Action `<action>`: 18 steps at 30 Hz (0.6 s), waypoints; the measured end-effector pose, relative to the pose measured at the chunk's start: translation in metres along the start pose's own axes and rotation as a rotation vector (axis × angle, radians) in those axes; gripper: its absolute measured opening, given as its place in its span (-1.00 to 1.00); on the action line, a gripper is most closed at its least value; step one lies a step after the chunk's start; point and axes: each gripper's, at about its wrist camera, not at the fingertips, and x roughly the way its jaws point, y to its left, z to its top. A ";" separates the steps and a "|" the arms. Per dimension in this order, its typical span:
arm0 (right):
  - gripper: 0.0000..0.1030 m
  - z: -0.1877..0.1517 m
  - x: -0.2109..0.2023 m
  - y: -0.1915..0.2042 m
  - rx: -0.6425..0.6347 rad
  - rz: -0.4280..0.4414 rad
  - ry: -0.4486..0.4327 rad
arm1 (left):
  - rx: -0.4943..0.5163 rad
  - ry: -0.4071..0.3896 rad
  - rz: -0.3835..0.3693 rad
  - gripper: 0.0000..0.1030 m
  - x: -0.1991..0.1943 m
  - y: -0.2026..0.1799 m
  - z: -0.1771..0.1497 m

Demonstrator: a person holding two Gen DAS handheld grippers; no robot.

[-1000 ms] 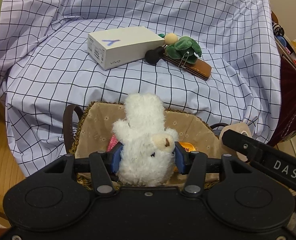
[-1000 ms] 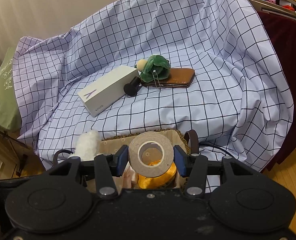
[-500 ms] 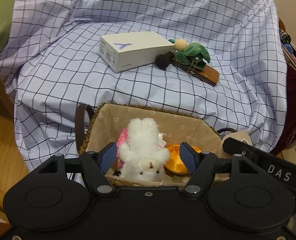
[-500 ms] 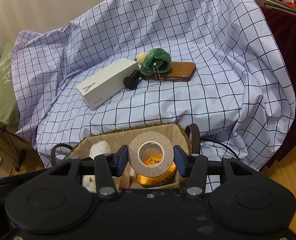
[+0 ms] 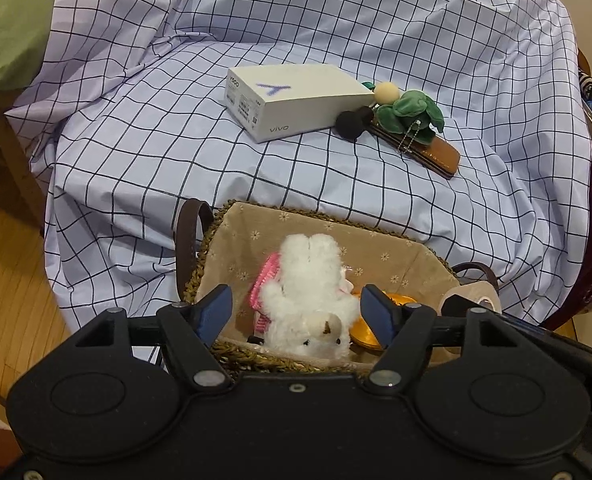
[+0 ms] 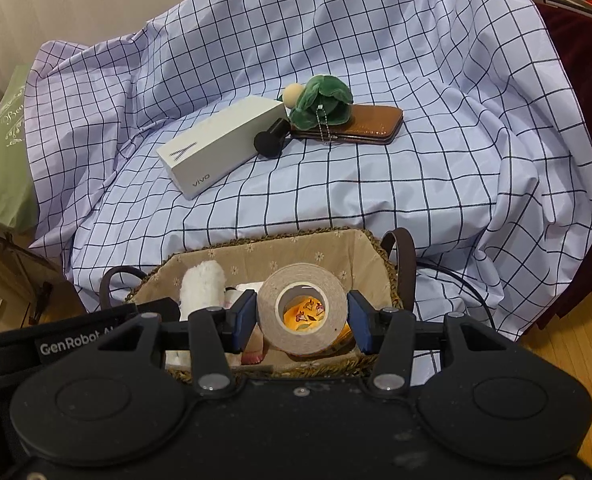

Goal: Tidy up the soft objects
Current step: 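Open the right tool to drop the tape roll into the basket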

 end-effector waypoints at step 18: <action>-0.04 -0.001 0.001 -0.002 0.003 0.004 0.011 | 0.007 -0.004 0.010 0.38 0.000 0.001 -0.001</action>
